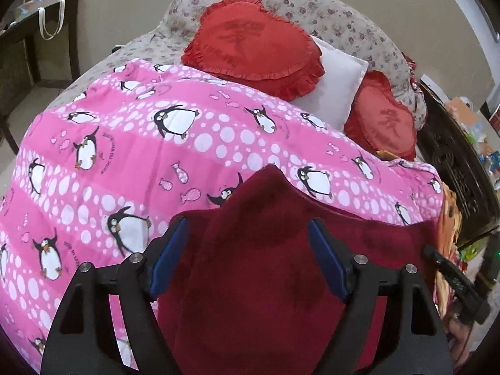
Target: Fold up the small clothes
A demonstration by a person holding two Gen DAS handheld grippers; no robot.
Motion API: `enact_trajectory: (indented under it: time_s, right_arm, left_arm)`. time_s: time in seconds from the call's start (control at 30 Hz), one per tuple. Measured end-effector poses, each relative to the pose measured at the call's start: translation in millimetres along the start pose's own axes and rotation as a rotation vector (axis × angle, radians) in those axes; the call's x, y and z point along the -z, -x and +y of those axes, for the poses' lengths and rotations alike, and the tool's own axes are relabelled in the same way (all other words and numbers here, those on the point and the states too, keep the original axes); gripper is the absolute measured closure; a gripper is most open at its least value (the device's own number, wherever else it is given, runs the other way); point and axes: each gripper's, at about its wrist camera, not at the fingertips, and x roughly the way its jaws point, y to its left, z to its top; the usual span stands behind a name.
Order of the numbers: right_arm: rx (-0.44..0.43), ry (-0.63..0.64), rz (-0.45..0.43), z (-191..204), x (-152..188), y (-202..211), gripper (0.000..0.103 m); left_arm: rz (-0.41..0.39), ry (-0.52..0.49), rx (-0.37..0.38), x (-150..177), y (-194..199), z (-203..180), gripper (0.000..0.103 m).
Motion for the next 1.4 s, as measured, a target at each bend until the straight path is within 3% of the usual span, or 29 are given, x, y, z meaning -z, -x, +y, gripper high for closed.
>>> enact_trajectory:
  time_s: [0.1, 0.27, 0.33, 0.4, 0.47, 0.57, 0.73, 0.9, 1.03, 1.1, 1.23, 1.4]
  right_arm:
    - [0.023, -0.042, -0.031, -16, 0, 11, 0.096]
    - [0.056, -0.008, 0.094, -16, 7, -24, 0.096]
    - [0.069, -0.019, 0.086, -18, 8, -22, 0.095]
    - [0.077, -0.069, 0.036, -21, 7, -4, 0.073]
    - [0.069, -0.095, -0.015, -20, 7, 14, 0.063]
    - [0.004, -0.081, -0.060, -3, 7, 36, 0.062]
    - [-0.086, 0.043, -0.014, 43, 10, 25, 0.062]
    - [-0.043, 0.102, 0.016, 66, 10, -11, 0.062]
    - [0.032, 0.080, 0.081, 54, 7, -48, 0.062]
    - [0.018, 0.051, 0.092, 44, 8, -56, 0.062]
    - [0.003, 0.036, 0.080, 39, 7, -45, 0.062]
    - [-0.023, 0.066, 0.064, 49, 21, -2, 0.062]
  left_arm:
    - [-0.008, 0.007, -0.020, -3, -15, -1, 0.024]
    - [0.027, -0.003, -0.096, -4, -50, -1, 0.024]
    - [0.020, -0.036, -0.117, -2, -54, -3, 0.024]
    - [0.015, -0.060, -0.127, 0, -52, -5, 0.024]
    - [0.009, -0.081, -0.134, 1, -46, -8, 0.024]
    - [-0.013, -0.101, -0.151, 4, -36, -11, 0.024]
    - [-0.021, -0.115, -0.150, 7, -32, -17, 0.024]
    - [0.000, -0.150, -0.180, 9, -45, -20, 0.024]
    - [0.007, -0.150, -0.177, 10, -56, -15, 0.024]
    - [0.010, -0.152, -0.175, 10, -58, -15, 0.024]
    - [0.015, -0.151, -0.174, 9, -56, -16, 0.024]
    - [0.018, -0.150, -0.160, 16, -41, -16, 0.024]
